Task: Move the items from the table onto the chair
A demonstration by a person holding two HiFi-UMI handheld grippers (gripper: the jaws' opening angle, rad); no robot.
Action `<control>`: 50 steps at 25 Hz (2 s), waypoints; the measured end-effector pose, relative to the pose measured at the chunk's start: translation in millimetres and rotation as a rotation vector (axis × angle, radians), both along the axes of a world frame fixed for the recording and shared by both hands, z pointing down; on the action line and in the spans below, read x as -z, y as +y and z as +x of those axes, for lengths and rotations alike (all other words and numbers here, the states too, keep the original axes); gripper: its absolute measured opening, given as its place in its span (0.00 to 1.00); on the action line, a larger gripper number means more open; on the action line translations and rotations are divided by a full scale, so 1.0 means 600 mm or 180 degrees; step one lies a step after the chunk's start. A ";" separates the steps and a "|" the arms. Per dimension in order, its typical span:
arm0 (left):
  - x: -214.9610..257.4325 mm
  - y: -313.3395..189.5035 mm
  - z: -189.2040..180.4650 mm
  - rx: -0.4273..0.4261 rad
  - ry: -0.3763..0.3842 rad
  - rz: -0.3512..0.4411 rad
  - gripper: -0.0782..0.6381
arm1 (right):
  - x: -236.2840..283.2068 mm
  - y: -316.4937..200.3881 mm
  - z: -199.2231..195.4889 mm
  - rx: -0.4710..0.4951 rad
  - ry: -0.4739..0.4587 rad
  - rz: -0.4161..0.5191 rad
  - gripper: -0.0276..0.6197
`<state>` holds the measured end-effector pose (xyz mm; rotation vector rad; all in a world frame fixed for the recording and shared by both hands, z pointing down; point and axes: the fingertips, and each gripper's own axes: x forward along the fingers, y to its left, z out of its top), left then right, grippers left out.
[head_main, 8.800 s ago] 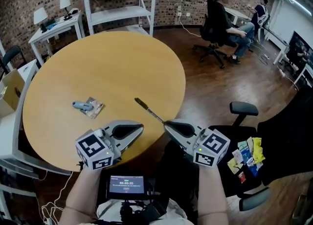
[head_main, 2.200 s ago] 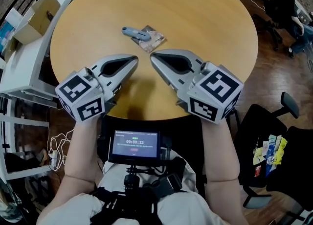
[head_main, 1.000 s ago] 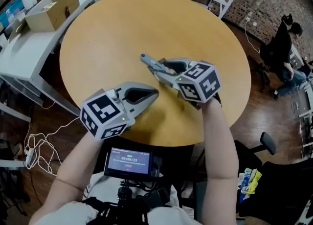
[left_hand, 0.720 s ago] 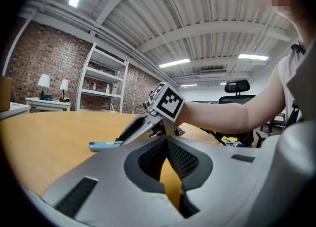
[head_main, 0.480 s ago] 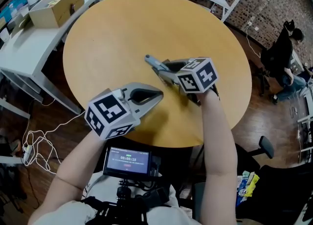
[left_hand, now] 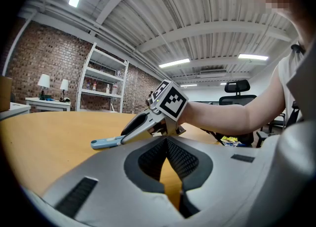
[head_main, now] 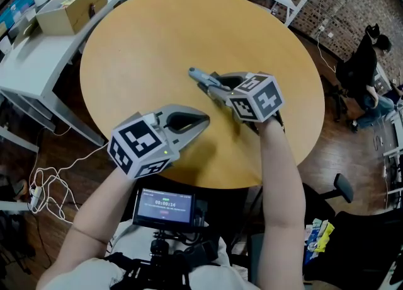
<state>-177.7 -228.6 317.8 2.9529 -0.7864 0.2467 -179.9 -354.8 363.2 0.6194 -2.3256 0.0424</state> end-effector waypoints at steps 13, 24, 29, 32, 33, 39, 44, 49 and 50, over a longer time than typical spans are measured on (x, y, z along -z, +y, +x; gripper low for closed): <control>0.000 -0.001 0.000 -0.0005 0.0042 0.0012 0.12 | 0.073 0.033 0.014 0.0072 0.0013 0.0853 0.24; 0.003 -0.004 -0.009 0.0014 0.0064 0.0017 0.12 | 0.124 0.090 0.033 -0.0048 -0.0976 0.0748 0.24; 0.000 -0.006 -0.005 0.0026 0.0045 -0.0022 0.12 | 0.135 0.102 0.056 -0.0217 -0.1506 0.0481 0.24; -0.001 -0.006 -0.003 0.0026 0.0022 -0.0037 0.12 | 0.135 0.102 0.068 -0.0296 -0.1543 0.0470 0.24; -0.001 -0.006 -0.003 0.0024 0.0022 -0.0034 0.12 | 0.135 0.103 0.069 -0.0313 -0.1551 0.0464 0.24; 0.004 -0.002 0.010 -0.0114 0.0054 0.0043 0.12 | 0.139 0.113 0.077 -0.0377 -0.1590 0.0488 0.24; 0.009 0.000 0.050 -0.0201 0.0061 0.0075 0.12 | 0.142 0.128 0.113 -0.0427 -0.1614 0.0555 0.23; 0.027 0.013 0.120 -0.0414 0.0026 0.0180 0.12 | 0.153 0.147 0.174 -0.0548 -0.1684 0.0633 0.23; 0.031 0.017 0.135 -0.0471 0.0023 0.0197 0.12 | 0.155 0.152 0.187 -0.0583 -0.1702 0.0655 0.23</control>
